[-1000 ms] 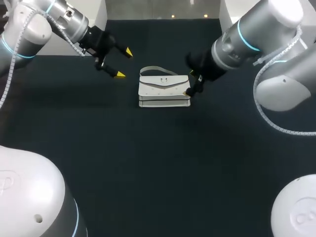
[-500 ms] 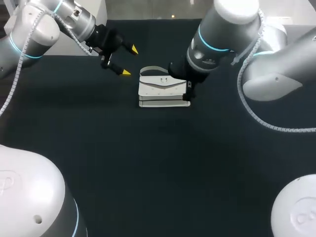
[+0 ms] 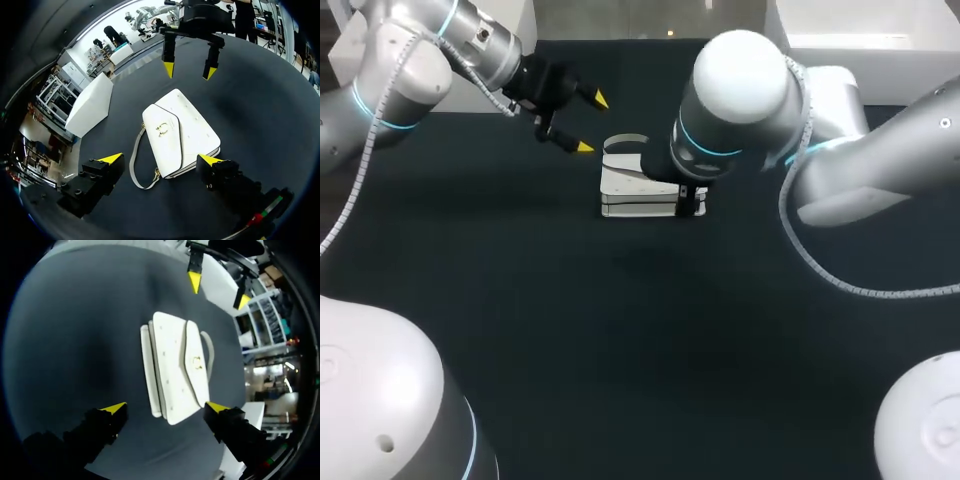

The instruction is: Pick up the bag, open it, inspect its contents, close it, and place it on the opposite side

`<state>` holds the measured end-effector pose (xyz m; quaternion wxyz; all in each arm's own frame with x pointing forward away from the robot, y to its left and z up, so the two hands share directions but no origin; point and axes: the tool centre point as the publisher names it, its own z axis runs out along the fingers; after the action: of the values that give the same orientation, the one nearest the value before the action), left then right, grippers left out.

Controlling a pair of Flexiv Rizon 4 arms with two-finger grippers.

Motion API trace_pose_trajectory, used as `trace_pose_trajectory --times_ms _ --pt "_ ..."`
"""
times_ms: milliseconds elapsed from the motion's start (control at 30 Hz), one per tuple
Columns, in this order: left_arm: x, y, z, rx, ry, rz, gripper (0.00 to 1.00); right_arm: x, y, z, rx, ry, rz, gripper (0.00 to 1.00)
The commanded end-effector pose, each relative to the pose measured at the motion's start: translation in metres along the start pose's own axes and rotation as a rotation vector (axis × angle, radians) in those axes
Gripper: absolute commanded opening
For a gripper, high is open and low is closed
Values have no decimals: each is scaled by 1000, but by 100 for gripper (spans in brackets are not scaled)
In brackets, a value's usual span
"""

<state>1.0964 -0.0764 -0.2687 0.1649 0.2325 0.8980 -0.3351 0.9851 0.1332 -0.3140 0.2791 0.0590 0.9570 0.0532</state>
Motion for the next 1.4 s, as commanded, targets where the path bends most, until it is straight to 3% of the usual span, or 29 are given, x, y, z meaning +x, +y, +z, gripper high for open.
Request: trace_pose_trajectory --times_ms 33,533,700,767,933,1233,1400 --pt "-2 0 5 3 -1 8 100 3 -8 8 -37 -553 -8 100" --pt "-7 -8 17 20 -5 45 100 -2 -12 27 -36 -612 -101 100" --pt "-9 -12 20 22 -12 59 100 -3 -11 37 -50 -596 -121 80" --pt "-9 -13 22 22 -11 62 100 -4 -11 40 -55 -584 -126 67" --pt "-9 -11 27 16 -3 59 100 -7 -11 45 -68 -566 -136 51" --pt "-8 -8 28 11 0 43 100 -8 -10 55 -80 -542 -155 47" --pt "-8 -6 28 9 1 37 100 -9 -7 59 -83 -536 -165 39"
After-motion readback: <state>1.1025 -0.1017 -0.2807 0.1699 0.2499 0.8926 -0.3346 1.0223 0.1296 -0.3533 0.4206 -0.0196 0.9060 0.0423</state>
